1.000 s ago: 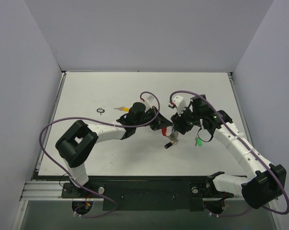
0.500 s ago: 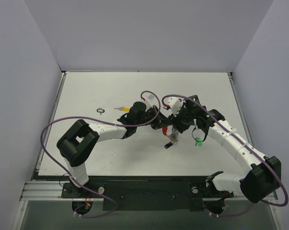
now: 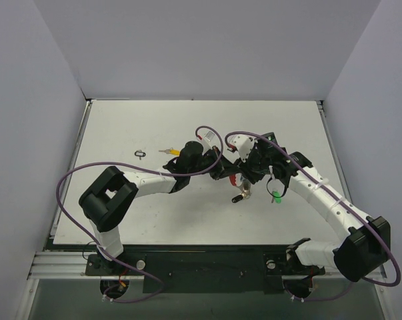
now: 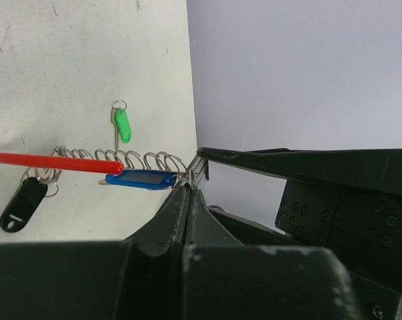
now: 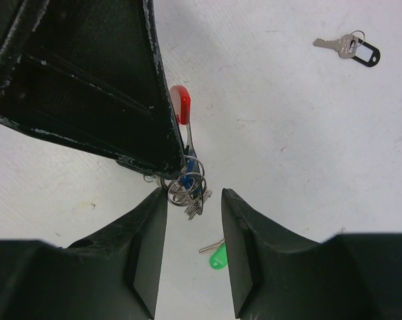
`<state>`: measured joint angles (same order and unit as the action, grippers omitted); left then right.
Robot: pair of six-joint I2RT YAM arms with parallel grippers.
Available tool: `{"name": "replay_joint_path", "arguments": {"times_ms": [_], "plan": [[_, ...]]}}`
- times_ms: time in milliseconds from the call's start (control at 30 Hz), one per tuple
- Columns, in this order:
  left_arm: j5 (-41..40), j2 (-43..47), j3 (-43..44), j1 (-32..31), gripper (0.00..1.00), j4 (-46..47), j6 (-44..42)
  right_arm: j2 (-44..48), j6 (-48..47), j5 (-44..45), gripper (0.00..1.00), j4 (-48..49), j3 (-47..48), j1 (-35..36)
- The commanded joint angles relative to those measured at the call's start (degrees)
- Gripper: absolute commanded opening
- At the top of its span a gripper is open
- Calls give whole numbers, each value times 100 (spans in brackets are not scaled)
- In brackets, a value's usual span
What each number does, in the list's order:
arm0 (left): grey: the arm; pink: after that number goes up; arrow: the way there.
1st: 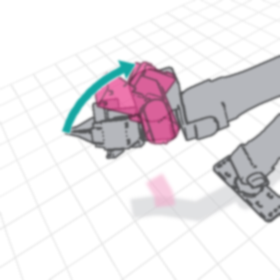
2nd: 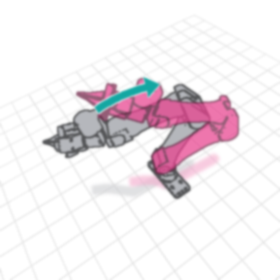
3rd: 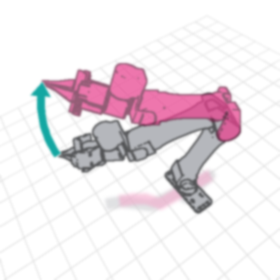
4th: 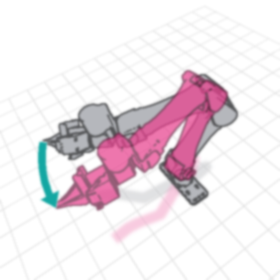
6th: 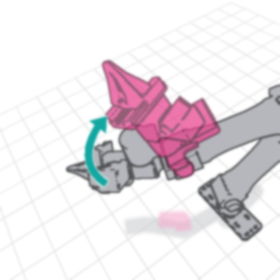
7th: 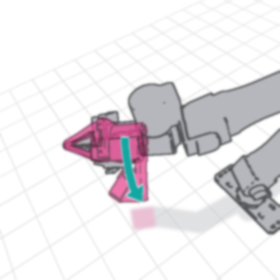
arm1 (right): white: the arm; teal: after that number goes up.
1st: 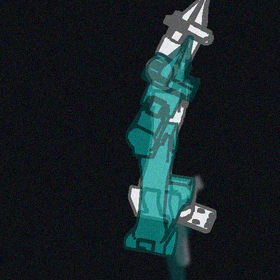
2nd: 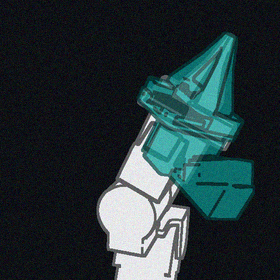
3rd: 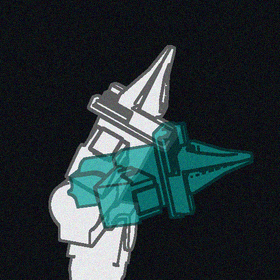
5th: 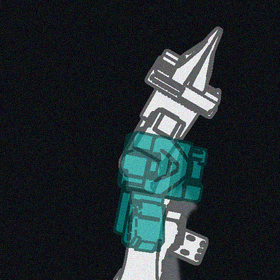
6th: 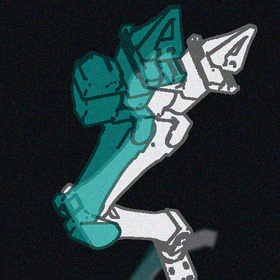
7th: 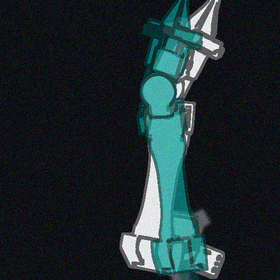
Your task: Put the keys on the keyring
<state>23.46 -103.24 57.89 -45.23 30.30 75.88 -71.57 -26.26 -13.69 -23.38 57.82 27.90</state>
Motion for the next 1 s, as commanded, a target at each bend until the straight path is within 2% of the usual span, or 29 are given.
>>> {"name": "replay_joint_path", "arguments": {"times_ms": [0, 700, 833, 967], "plan": [[62, -12, 161, -3, 0, 327, -38, 231, 147, 227, 33, 123, 106, -65], [115, -56, 205, 6, 0, 257, -82, 310, 350, -167, 31, 141, 211, -285], [115, -73, 197, 14, 0, 257, -99, 284, -142, -791, 45, -236, 343, -285], [150, -82, 170, 41, 0, 248, -134, 118, -835, -968, 47, -466, 493, -294]]}}
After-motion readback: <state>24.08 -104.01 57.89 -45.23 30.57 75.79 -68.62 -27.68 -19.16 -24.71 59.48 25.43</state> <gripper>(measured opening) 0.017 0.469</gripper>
